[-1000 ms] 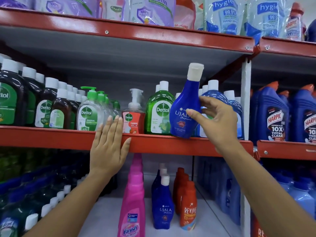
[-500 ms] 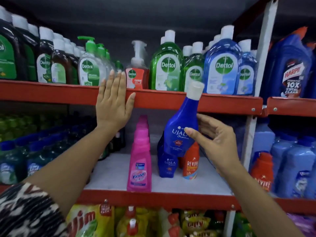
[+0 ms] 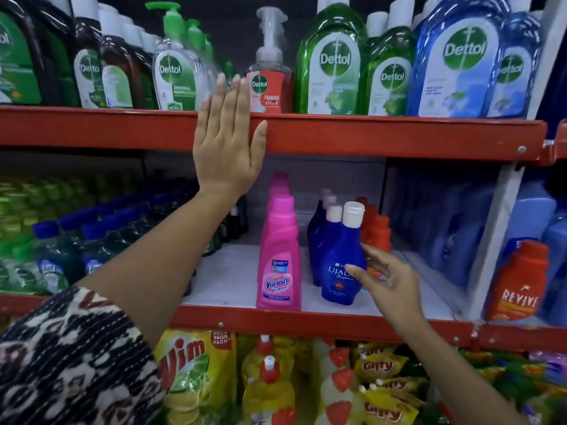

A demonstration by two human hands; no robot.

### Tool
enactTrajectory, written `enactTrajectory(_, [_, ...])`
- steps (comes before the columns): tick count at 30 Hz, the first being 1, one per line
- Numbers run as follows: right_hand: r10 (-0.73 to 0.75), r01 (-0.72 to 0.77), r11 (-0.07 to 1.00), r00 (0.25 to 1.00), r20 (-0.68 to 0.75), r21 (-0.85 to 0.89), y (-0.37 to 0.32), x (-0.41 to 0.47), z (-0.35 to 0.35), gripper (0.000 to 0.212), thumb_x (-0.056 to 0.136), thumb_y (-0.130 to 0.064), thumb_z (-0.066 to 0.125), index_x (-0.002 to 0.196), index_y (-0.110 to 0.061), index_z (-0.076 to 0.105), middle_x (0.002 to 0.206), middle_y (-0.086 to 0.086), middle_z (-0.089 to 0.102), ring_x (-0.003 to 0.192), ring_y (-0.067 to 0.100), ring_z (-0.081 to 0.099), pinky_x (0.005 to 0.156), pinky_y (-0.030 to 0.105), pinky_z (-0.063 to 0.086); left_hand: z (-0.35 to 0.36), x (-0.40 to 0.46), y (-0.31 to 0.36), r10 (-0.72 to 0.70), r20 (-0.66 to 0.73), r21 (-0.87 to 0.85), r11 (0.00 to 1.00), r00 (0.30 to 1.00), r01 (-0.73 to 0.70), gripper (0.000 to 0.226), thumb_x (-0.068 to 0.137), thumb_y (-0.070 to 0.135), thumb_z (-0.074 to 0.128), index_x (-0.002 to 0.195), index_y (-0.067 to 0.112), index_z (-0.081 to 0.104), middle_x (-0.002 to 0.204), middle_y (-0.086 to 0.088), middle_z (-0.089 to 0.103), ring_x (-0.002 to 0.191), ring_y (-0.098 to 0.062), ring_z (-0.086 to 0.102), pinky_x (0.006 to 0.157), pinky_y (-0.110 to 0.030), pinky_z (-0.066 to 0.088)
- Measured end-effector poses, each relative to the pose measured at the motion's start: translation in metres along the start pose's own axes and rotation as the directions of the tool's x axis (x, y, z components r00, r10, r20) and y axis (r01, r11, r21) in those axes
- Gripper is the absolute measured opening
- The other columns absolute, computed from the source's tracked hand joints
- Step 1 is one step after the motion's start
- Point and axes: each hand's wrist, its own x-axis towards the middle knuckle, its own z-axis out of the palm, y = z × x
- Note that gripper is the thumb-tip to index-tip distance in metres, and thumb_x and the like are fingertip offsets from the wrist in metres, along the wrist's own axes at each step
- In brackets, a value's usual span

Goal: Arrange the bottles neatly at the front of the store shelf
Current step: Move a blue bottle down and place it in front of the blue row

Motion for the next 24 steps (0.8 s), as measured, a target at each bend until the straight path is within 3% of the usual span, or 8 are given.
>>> enactTrajectory(4, [0.039,-0.039,0.999,0.999,-0.016,-0.031,0.016,0.001,0.006,0.048,0.075,-0.007,0.077,0.12,-0.014,0.063,0.104,-0.012,0.065,0.086,-0.022,0.06,0.071,0.001,0.047,0.001,-0.001,-0.001,0.002,-0.006,0.013,1.0,1.0,-0.002,0.06,0.103,0.041,0.017,0.146,0.004,0.034,0.152,-0.01,0.038,0.143,-0.026,0.028,0.119,-0.028,0.002])
enactTrajectory(13, [0.098,-0.1,0.993,0.995,-0.033,-0.069,0.035,-0.002,0.014,0.049,0.075,-0.013,0.077,0.122,-0.011,0.063,0.11,-0.005,0.068,0.088,-0.021,0.06,0.07,0.002,0.047,0.003,-0.001,-0.002,0.013,-0.027,0.011,1.0,1.0,-0.013,0.059,0.104,0.041,0.017,0.146,0.004,0.036,0.151,-0.009,0.04,0.143,-0.025,0.028,0.119,-0.03,0.006])
enactTrajectory(18, [0.104,-0.102,0.981,0.995,-0.001,-0.165,0.034,-0.005,0.014,0.054,0.08,-0.027,0.072,0.131,-0.018,0.056,0.121,-0.001,0.067,0.102,0.003,0.064,0.08,0.012,0.052,0.0,-0.001,0.0,0.036,-0.035,-0.006,0.999,0.999,-0.037,0.057,0.104,0.038,0.016,0.146,0.004,0.036,0.151,-0.009,0.04,0.142,-0.024,0.03,0.119,-0.031,0.01])
enactTrajectory(22, [0.087,-0.029,0.915,0.988,0.127,-0.404,0.03,-0.014,0.011,0.075,0.084,-0.059,0.05,0.148,-0.023,0.031,0.147,-0.003,0.046,0.13,0.013,0.047,0.102,0.035,0.048,-0.004,-0.002,-0.001,0.099,0.001,-0.032,0.995,0.995,-0.099,0.058,0.105,0.039,0.013,0.149,0.006,0.029,0.154,-0.008,0.034,0.144,-0.022,0.026,0.12,-0.034,0.015])
enactTrajectory(24, [0.065,0.054,0.833,0.979,0.193,-0.551,0.03,-0.02,0.007,0.082,0.086,-0.07,0.032,0.151,-0.026,0.008,0.158,-0.007,0.016,0.145,0.01,0.018,0.118,0.039,0.025,-0.005,-0.002,-0.001,0.111,0.019,-0.04,0.993,0.994,-0.111,0.059,0.104,0.041,0.011,0.15,0.007,0.026,0.156,-0.008,0.031,0.145,-0.021,0.023,0.12,-0.035,0.015])
